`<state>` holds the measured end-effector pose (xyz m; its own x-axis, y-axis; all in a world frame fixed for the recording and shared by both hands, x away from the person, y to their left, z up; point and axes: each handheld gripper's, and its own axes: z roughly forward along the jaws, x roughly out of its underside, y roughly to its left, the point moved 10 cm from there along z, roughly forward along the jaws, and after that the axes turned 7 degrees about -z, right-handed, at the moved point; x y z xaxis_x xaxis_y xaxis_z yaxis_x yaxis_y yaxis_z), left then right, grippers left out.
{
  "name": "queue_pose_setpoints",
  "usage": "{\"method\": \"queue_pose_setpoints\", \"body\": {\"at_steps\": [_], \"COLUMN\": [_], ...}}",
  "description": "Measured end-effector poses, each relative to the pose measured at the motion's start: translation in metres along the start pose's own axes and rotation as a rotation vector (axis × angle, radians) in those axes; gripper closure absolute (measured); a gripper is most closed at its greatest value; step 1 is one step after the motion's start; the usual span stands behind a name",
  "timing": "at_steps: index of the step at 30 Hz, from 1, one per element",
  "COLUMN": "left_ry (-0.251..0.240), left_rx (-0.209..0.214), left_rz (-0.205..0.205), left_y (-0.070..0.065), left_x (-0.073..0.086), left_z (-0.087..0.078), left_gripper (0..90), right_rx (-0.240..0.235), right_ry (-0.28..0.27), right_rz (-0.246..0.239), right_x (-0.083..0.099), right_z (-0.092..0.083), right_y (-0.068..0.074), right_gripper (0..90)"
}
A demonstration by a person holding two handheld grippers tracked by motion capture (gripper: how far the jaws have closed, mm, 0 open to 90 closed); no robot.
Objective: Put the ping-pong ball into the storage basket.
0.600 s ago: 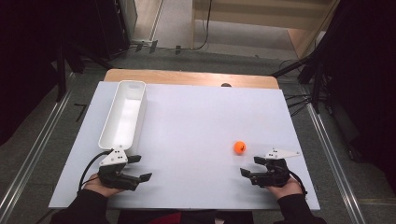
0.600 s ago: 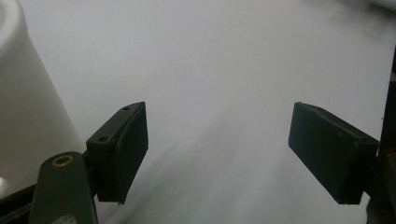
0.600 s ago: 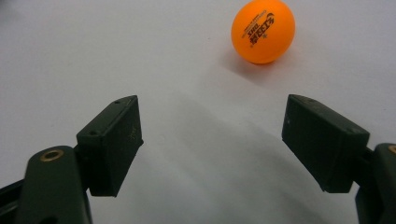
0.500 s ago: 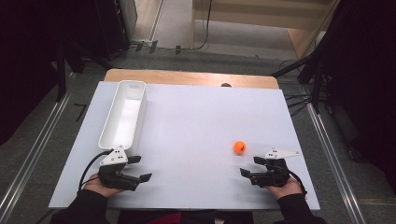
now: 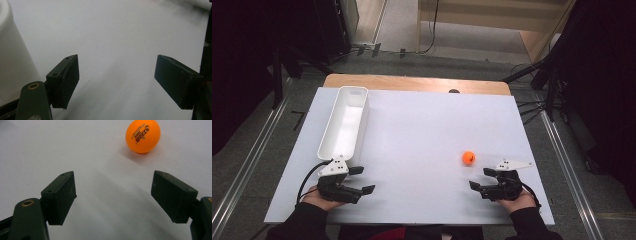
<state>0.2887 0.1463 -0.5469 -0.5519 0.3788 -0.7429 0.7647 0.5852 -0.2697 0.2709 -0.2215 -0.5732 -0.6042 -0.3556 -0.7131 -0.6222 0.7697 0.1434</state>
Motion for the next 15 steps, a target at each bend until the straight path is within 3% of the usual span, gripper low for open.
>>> {"method": "queue_pose_setpoints", "body": {"at_steps": [15], "left_ry": [0.003], "left_rx": [0.003], "left_rz": [0.000], "left_y": [0.0000], "left_x": [0.0019], "left_z": [-0.0002], "left_gripper": [20.3], "right_rx": [-0.027], "right_ry": [0.001], "right_rz": [0.001], "right_x": [-0.0025], "right_z": [0.0011], "right_y": [0.0032], "right_gripper": [18.9]}}
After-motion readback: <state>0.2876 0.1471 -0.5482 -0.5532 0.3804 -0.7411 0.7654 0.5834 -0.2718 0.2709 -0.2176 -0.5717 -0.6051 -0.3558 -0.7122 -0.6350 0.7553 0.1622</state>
